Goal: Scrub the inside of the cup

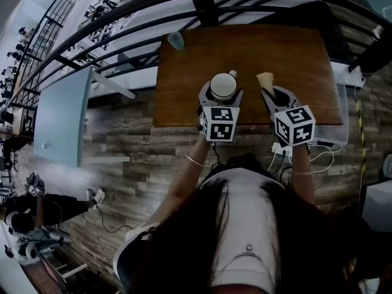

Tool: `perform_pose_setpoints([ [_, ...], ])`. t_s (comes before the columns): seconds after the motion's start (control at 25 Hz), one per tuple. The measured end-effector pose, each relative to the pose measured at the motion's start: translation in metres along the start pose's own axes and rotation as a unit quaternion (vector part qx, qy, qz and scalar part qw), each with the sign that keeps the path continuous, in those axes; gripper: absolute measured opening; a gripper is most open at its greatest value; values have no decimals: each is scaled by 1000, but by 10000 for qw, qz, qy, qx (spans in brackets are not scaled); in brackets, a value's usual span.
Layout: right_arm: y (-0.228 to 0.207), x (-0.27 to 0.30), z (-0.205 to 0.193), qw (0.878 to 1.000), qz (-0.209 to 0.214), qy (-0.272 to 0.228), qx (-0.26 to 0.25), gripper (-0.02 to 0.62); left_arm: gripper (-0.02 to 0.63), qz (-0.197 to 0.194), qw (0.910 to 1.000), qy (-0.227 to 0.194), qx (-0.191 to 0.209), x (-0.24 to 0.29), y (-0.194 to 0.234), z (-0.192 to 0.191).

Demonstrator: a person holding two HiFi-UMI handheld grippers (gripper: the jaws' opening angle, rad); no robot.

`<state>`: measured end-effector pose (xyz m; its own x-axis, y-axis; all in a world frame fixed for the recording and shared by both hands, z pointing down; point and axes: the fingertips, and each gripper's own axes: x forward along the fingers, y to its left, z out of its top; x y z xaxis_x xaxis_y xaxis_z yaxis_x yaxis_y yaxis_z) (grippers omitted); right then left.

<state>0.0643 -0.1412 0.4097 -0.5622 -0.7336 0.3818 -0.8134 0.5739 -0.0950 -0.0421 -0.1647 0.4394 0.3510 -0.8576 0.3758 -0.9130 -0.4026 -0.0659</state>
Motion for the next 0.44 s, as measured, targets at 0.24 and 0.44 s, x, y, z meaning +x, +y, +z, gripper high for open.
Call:
perform_pose_setpoints([
  [0.24,-4,2,-4,10000,19,18,49,74,399,-6,10000,50,-10,4,-3,-3],
  [0.44,-3,1,-8,10000,19,24,52,74,399,-7,10000,45,-37,3,-4,-5],
])
